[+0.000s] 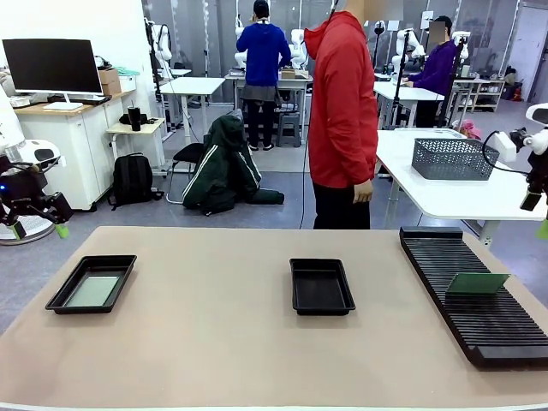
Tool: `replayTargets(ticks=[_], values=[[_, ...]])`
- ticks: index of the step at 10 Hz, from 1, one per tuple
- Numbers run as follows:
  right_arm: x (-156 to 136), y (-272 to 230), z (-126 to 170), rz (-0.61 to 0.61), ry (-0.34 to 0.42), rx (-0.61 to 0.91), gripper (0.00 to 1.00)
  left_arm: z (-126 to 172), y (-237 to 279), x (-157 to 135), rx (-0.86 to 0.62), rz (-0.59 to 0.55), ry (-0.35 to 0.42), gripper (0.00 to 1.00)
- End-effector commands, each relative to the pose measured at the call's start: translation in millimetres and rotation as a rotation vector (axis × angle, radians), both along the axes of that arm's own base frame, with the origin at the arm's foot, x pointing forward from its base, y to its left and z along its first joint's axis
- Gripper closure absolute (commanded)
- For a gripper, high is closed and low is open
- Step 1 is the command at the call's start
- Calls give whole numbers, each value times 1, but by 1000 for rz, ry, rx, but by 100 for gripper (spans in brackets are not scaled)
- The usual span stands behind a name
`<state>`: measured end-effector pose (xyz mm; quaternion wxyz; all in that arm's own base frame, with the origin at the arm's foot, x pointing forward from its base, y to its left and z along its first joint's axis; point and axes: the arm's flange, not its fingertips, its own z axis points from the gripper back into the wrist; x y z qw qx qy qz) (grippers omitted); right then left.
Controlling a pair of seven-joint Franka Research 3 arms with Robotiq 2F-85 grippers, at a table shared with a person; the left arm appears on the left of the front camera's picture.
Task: Inspect and transfer BCBs to ESD trays.
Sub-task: Pick up the Blank PCB from the PCB Rack and place it in the right ESD tray.
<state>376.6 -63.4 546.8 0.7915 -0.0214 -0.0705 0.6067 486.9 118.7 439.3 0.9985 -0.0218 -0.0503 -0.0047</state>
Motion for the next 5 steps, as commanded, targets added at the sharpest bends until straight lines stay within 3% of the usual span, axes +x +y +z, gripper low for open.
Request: replayTargets(ticks=[1,5], values=[[-3,1,-13,86,-44,14,0,0,1,-1,-7,-7,-4,0],[15,4,-39,186,19,-9,0,0,1,-1,-7,-7,-4,0]])
